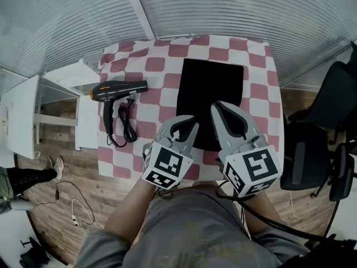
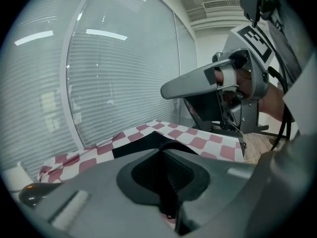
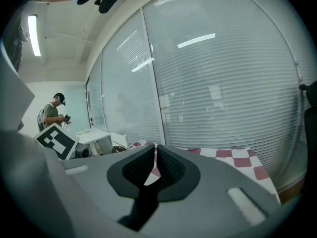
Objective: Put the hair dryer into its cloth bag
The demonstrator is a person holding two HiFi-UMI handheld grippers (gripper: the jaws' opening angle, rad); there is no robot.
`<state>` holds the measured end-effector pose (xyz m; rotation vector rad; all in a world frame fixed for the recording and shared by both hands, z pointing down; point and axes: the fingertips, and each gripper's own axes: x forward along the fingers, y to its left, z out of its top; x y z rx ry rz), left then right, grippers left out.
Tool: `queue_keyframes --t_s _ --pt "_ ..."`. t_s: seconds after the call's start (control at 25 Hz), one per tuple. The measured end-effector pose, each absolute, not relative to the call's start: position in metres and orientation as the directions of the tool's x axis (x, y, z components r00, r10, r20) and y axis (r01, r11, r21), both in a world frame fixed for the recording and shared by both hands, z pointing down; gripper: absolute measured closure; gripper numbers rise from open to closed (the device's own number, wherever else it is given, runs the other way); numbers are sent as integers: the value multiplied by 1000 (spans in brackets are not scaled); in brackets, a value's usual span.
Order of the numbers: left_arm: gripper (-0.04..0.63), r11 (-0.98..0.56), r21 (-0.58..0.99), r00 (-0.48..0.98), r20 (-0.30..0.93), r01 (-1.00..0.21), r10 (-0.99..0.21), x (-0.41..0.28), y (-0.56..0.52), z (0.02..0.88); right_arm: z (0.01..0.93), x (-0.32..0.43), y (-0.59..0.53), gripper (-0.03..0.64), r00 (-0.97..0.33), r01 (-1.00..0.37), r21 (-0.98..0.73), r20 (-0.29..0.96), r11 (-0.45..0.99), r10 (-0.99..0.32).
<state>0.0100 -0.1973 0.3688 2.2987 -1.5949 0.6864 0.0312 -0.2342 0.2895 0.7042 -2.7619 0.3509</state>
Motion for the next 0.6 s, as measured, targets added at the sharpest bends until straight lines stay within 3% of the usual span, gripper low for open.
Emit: queue_keyframes --t_s 0.6 --pt "581 -412 -41 337 503 -910 -796 -22 -199 363 286 8 -217 577 -805 -558 -142 330 818 -492"
